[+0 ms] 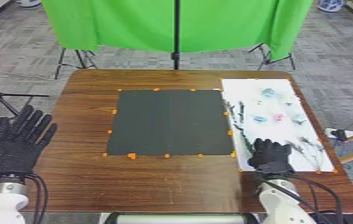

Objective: Arrange flowers

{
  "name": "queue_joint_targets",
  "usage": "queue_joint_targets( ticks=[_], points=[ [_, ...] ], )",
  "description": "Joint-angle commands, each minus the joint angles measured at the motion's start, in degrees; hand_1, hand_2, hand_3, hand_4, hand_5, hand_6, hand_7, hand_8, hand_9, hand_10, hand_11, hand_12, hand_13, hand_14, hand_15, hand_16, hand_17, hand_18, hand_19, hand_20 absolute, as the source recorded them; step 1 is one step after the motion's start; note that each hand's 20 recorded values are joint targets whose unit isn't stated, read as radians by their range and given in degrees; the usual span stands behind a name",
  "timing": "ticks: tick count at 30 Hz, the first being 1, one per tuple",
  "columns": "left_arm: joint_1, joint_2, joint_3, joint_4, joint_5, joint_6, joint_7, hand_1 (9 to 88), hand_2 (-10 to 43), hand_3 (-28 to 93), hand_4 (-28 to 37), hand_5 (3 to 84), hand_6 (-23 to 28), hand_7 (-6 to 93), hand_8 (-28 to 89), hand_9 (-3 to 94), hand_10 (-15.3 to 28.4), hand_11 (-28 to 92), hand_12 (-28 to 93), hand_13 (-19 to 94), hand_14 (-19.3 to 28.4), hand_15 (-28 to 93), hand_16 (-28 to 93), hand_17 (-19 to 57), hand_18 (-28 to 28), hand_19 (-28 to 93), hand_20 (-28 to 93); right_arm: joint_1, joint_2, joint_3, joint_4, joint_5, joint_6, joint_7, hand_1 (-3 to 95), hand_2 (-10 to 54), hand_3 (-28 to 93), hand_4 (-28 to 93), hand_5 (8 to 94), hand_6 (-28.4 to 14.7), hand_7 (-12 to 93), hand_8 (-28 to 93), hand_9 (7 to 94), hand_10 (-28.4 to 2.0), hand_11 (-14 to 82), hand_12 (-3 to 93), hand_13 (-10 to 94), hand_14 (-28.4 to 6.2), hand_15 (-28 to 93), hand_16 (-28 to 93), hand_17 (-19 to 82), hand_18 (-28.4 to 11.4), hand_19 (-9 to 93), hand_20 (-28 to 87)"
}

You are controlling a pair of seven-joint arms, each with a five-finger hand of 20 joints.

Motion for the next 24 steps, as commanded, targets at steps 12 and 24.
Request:
queue_joint_targets(
  ticks=[12,24],
  points=[
    [1.9,-1.22,0.2,0.11,-0.78,-0.2,-0.68,26.0,15.2,73,-28.3,46.6,7.5,13.1,-10,40.3,14.5,20,12,30,15.3,38,-6,-5.0,15.6,37,14,-2.5,1.4,1.5,-3.3,15.6,3.5,6.4,60.9,-9.5,76,-28,82.4,0.2,36,20,90.4,-8.4,15.3,49.4,77,-7.2,54,50,42,-27.4,91,39],
    [1.4,0.2,0.5,0.78,-2.22,-0.01,-1.54,25.7,15.1,73,-28.3,46.5,7.4,13.2,-10,40.3,14.3,20,12,30,15.6,38,-6,-5.1,15.7,37,14,8.6,1.5,-4.3,-8.7,28.9,14.8,7.6,56.8,-9.5,81,-21,81.5,-0.1,37,22,90.7,-8.8,16.3,49.8,78,-7.7,54,50,42,-28.1,92,38]
  ],
)
